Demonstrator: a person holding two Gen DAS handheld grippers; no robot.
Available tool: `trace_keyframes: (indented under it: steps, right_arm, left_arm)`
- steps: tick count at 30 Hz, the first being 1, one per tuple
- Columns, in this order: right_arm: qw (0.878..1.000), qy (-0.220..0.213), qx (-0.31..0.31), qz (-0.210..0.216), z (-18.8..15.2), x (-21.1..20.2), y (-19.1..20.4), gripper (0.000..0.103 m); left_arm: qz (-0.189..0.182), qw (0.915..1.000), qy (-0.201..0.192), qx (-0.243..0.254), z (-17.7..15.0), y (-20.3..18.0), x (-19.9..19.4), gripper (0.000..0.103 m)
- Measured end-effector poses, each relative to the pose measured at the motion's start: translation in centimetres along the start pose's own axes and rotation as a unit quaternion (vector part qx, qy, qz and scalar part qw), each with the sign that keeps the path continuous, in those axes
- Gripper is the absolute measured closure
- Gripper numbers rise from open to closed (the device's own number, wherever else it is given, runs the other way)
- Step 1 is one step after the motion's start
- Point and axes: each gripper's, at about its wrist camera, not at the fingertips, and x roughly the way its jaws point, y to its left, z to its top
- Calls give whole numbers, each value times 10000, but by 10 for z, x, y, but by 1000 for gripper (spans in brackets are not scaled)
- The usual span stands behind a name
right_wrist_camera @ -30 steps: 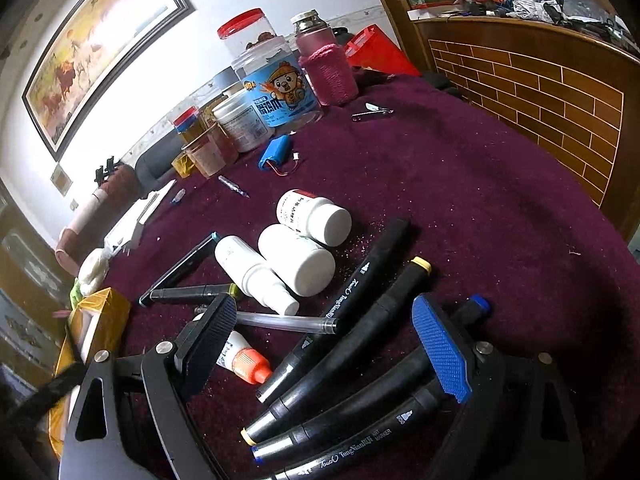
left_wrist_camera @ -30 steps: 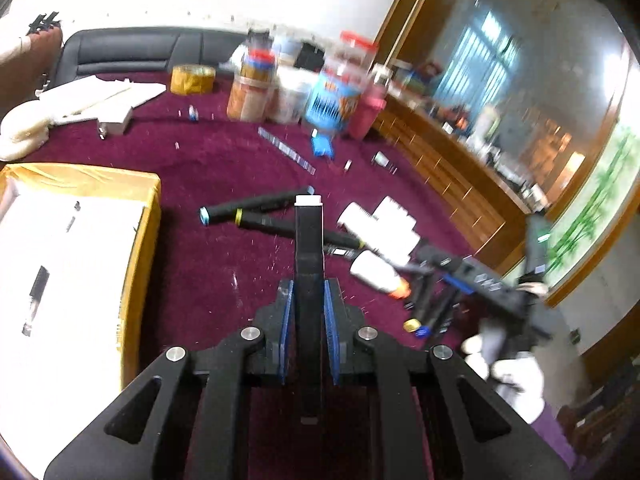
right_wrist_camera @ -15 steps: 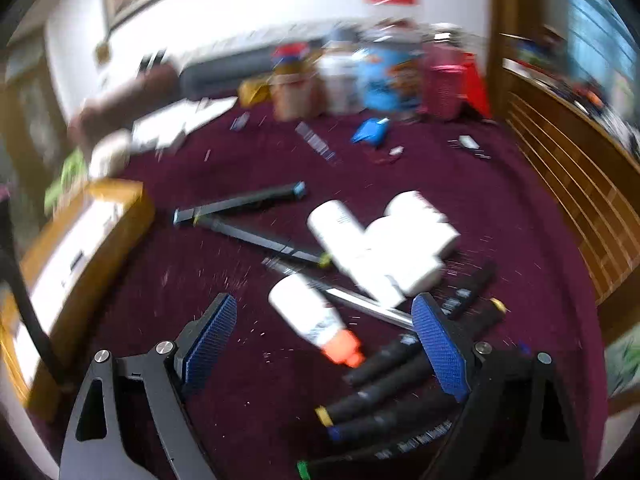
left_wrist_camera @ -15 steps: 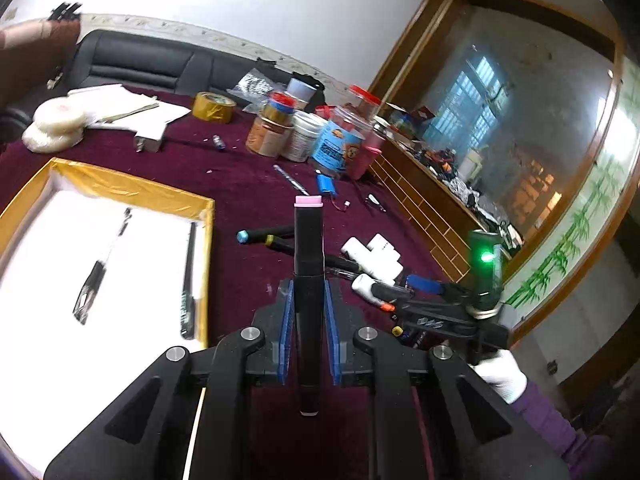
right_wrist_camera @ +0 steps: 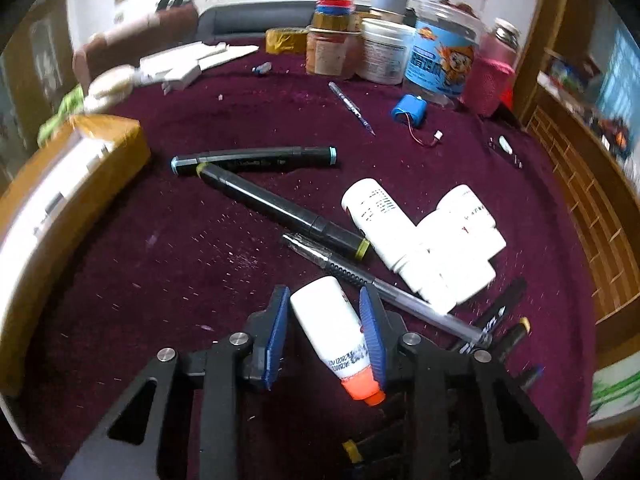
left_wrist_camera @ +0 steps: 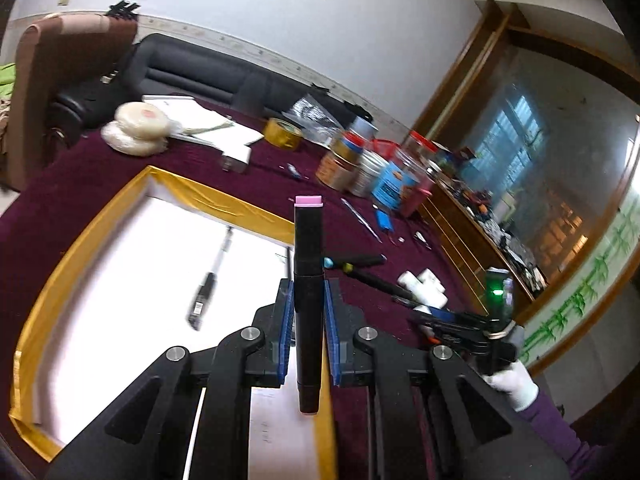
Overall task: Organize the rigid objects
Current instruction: 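Lower the marker and glue bottle into the tray and open both grippers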
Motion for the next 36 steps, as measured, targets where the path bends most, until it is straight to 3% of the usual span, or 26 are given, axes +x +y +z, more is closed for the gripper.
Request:
trace_keyframes:
  steps: [8, 15, 19, 22, 28, 36]
  right_arm:
    - [9842, -284, 805, 1553, 15, -41, 4, 77]
    - [9541, -289, 871, 2852, 45, -56, 54, 78]
    - [9398, -109, 785, 3325, 60, -50, 92, 77]
    - [9339, 88, 702, 3505, 70, -39, 119, 77]
    - [9400, 624, 618, 3297, 87, 4, 163, 77]
    - [9385, 1052, 1017, 3126, 104, 52, 174, 78]
  left_arm:
    - [267, 9993, -41, -267, 12, 37, -8, 91]
    - [631, 9976, 218, -198, 25, 64, 3, 91]
    - [807, 9956, 457, -136, 39, 78, 17, 91]
    - [840, 9946, 605, -54, 49, 85, 31, 91]
    - [838, 9916, 983, -65, 61, 98, 70, 91]
    - [853, 9877, 1281, -286, 62, 110, 107, 91]
